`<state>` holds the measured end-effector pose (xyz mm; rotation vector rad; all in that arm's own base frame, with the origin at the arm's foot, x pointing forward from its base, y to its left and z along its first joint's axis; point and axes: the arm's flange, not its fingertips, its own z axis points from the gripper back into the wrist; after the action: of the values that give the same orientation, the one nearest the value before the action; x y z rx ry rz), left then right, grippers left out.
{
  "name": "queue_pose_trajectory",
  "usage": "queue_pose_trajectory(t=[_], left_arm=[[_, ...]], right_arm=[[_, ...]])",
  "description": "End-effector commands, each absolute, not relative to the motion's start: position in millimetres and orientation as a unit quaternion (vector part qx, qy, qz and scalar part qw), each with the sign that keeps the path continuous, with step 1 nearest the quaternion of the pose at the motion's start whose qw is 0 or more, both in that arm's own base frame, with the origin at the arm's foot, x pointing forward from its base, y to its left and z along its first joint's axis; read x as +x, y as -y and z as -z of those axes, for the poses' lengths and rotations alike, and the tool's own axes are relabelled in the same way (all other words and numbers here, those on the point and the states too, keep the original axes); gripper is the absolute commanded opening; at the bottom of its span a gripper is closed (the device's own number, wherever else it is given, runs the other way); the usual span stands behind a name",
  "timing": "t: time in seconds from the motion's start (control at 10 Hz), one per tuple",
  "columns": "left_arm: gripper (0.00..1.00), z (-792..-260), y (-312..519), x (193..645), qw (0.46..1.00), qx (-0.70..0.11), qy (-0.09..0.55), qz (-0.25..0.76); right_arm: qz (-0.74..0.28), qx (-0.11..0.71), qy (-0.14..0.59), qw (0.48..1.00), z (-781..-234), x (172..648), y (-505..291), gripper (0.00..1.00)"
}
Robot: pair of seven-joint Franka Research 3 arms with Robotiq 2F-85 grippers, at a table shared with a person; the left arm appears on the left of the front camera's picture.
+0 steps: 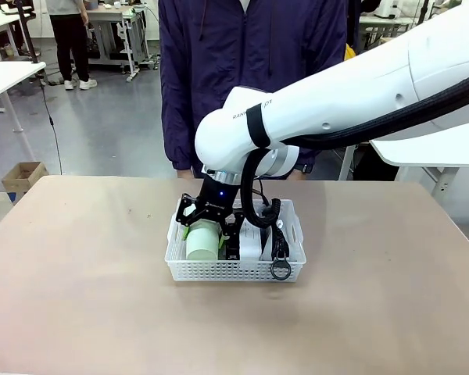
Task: Efficiently arrange items inside the basket to fit them all.
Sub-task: Pick up the Reusable plastic cup and place it inside the Organizing basket.
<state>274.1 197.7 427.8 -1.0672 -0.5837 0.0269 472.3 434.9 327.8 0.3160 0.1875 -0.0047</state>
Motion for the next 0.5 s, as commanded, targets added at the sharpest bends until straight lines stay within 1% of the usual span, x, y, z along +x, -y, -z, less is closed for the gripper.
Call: queue_pose_trajectory(t=[0.0, 0.4], left_arm=[[1.0, -428.9, -196.6, 274.6, 0.813, -0.507, 0.287, -0.007], [1.0, -428.9, -196.6, 274.6, 0.813, -0.507, 0.287, -0.007]], right_arm=[[0.011, 0.131, -0.092, 0.987, -330.7, 475.5, -441.1, 1.0], [0.009, 0.143, -0.09, 0.986, -332.0, 474.6, -440.7, 1.0]])
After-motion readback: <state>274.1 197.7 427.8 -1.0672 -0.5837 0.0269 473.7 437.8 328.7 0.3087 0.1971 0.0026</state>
